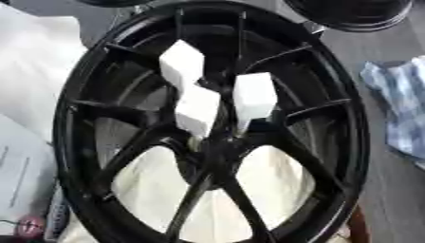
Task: Pull the pin out of the wheel hub.
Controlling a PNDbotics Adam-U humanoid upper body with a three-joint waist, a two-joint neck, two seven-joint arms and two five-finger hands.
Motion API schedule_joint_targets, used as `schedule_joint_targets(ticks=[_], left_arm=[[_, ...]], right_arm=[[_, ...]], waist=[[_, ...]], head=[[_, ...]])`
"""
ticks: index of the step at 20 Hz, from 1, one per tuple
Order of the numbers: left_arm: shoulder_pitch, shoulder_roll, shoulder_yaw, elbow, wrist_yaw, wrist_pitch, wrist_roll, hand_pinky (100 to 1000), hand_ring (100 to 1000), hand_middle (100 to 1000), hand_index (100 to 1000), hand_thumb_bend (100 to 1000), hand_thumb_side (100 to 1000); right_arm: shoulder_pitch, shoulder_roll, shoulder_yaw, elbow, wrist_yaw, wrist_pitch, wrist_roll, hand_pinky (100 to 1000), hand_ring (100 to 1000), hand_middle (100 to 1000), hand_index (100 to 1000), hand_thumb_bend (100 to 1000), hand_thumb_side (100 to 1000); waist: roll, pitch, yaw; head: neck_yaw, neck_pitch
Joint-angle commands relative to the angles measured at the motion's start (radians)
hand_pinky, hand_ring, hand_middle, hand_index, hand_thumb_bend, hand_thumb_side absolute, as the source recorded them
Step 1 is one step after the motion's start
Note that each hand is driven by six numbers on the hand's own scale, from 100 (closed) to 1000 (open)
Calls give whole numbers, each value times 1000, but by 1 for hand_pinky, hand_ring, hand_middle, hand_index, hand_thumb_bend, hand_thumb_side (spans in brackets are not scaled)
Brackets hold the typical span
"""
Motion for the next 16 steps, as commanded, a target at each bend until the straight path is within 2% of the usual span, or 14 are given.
schedule_joint_targets(ticks=[1, 16], left_arm=[[-2, 25, 7, -17, -3, -1, -2, 796, 687, 528, 759, 100, 743], [-2, 33, 4, -17, -8, 0, -5, 796, 688, 529, 761, 100, 738]], right_arm=[[-2, -25, -13, -15, -6, -2, 0, 904, 789, 617, 708, 100, 535], [0, -21, -10, -15, 0, 0, 2, 902, 788, 616, 708, 100, 535]], waist=[[0, -26, 0], [-1, -21, -6]], head=[[0, -6], [11, -19]])
